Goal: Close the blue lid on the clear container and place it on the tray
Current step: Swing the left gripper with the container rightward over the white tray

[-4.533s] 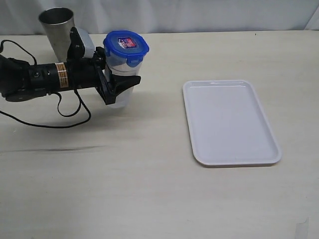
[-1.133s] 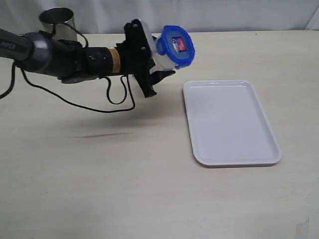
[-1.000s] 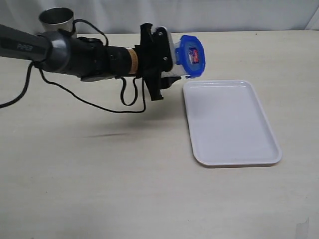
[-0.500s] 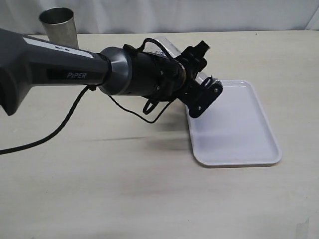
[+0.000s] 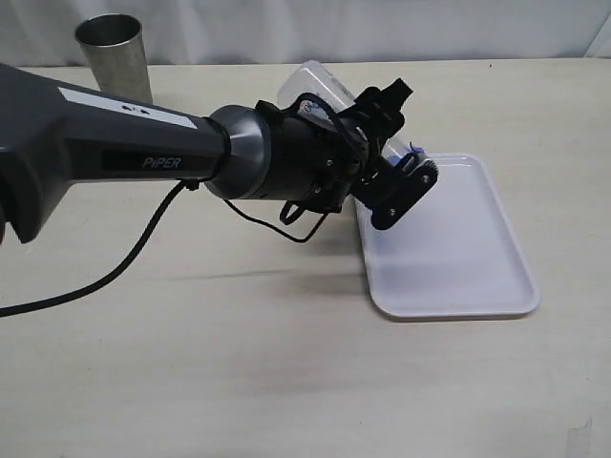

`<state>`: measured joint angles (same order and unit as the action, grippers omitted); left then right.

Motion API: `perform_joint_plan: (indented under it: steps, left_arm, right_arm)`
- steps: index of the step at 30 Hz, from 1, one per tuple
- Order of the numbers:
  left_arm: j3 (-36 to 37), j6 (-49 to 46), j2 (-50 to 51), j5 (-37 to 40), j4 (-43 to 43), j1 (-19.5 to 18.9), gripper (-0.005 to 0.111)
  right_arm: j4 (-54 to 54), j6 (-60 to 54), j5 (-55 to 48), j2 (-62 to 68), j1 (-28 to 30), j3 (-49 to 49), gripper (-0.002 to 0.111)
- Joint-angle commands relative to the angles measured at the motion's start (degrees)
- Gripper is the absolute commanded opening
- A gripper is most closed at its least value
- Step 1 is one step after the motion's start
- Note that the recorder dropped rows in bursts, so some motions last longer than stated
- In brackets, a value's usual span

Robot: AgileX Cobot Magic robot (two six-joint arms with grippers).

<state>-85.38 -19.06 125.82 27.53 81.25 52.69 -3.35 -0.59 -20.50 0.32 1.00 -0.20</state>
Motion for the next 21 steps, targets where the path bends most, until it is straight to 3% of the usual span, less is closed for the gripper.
perform_joint_plan:
  steps: [1, 5, 13, 18, 21]
  left_arm:
    - [-0.6, 9.0, -0.6, -3.2, 0.0, 0.3, 0.0]
    - [-0.6, 11.2, -0.6, -4.0, 1.6, 0.3, 0.0]
    - [-0.6, 10.1, -0.6, 5.0, 17.3, 0.3, 0.0]
    - [-0.6, 11.5, -0.6, 5.6, 15.1, 0.3, 0.0]
    - [-0.6, 19.1, -0.6, 2.0, 13.6, 0.2, 0.0]
  right_arm:
    - [-0.3, 0.2, 0.6, -0.3, 0.2, 0.2, 0.004]
    - [-0.3, 0.2, 0.6, -0.3, 0.2, 0.2, 0.004]
    - [-0.3, 0.2, 0.6, -0.3, 0.2, 0.2, 0.004]
    - [-0.3, 0.2, 0.6, -0.3, 0.2, 0.2, 0.004]
    - [-0.3, 0.2, 0.6, -0.3, 0.2, 0.2, 0.004]
